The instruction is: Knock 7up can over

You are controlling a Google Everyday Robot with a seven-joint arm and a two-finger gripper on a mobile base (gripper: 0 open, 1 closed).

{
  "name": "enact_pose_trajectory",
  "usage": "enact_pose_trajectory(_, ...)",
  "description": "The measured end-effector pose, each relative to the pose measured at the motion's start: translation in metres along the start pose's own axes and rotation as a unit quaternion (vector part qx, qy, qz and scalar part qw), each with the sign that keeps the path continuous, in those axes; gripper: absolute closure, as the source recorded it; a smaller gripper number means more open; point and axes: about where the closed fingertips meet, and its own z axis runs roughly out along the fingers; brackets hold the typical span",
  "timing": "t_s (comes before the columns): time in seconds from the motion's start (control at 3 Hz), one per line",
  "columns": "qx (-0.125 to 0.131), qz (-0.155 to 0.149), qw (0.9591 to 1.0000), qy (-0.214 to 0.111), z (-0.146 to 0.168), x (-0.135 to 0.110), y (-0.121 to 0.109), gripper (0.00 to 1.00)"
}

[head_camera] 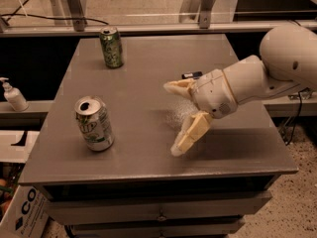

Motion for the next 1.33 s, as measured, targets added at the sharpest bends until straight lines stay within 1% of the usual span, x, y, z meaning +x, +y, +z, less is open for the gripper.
enact_pose_trajectory(0.33,-0.031,-0.025,0.9979,-0.051,0.033,-0.025,0.011,0.00)
enact_pose_trajectory(0.67,-0.060,-0.047,0.9915,-0.105,0.065,-0.061,0.021,0.00)
enact_pose_trajectory(1.0,-0.060,-0.047,0.9915,-0.105,0.065,-0.061,0.021,0.00)
enact_pose_trajectory(1.33,-0.055,-0.039,0.9892,-0.130,0.068,-0.053,0.021,0.00)
